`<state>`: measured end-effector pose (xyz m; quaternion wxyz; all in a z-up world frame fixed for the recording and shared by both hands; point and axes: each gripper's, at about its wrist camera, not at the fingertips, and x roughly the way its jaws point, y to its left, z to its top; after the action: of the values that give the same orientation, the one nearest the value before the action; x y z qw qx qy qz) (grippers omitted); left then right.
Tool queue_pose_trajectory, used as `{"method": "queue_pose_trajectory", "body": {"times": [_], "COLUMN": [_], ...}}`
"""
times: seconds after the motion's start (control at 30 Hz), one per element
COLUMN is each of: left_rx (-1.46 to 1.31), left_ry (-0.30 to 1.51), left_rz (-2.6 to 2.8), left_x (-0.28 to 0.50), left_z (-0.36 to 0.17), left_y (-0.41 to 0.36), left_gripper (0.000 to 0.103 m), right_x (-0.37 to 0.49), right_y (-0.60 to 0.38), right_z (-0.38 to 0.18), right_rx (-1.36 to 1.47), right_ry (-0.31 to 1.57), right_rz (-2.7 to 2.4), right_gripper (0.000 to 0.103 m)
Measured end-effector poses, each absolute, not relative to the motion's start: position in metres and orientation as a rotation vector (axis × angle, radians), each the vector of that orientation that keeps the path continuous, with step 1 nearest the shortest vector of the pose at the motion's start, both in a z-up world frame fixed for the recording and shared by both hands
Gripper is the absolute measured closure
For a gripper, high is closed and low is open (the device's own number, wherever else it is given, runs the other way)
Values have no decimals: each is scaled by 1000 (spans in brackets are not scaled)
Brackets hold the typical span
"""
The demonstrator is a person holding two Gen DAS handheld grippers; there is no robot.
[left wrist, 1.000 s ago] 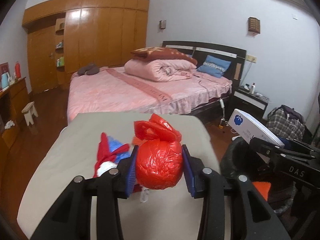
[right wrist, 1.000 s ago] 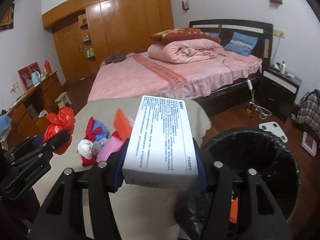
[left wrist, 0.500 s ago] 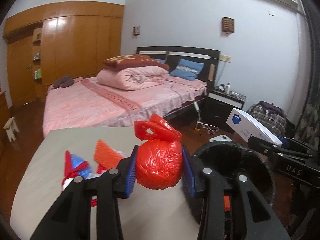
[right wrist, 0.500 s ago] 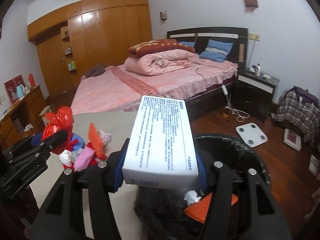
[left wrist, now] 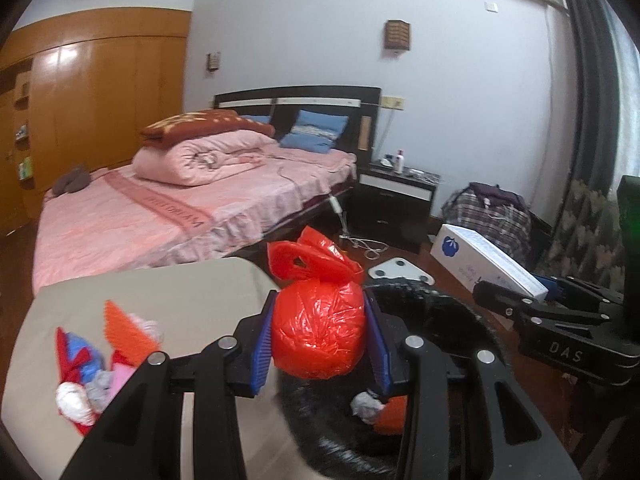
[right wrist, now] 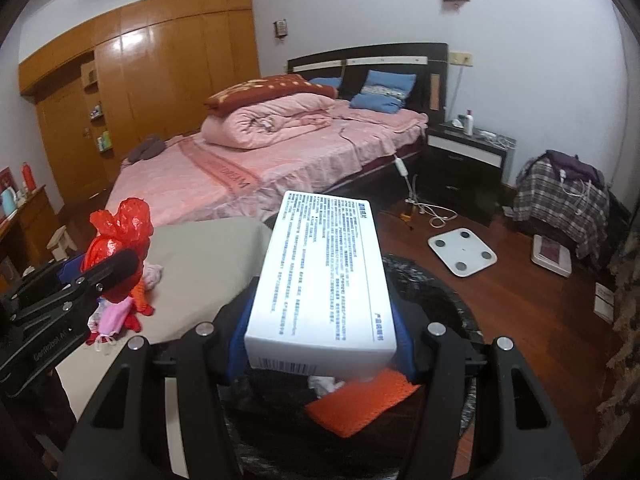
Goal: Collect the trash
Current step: 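Carry the red bag and white box over the bin and release both, then return to the table and grasp the white tissue ball with the left tool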
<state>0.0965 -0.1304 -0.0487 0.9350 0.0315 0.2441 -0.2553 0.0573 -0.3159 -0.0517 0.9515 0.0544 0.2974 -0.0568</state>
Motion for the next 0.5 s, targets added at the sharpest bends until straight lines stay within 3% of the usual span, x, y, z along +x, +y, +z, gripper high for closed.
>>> {"method": "queue_pose_trajectory", "body": {"times": [0.23,0.3,0.5], "left_rx": [70,61,43], "left_ry": [533,545,568], "left_rz": [-627,-653,-633], "left_x": [107,111,115], "left_z": [-62,-65,-71], "left_y": [-173,-178,-169], "left_gripper": [59,43,30], "right_x": [60,61,48], "right_y": [-347,-355,-370], "right_z": [-67,-71,-74], "right_rx": [127,120,133], "right_ry": [629,637,605], "right_rz": [-174,-204,-273], "right_gripper": [46,31,9]}}
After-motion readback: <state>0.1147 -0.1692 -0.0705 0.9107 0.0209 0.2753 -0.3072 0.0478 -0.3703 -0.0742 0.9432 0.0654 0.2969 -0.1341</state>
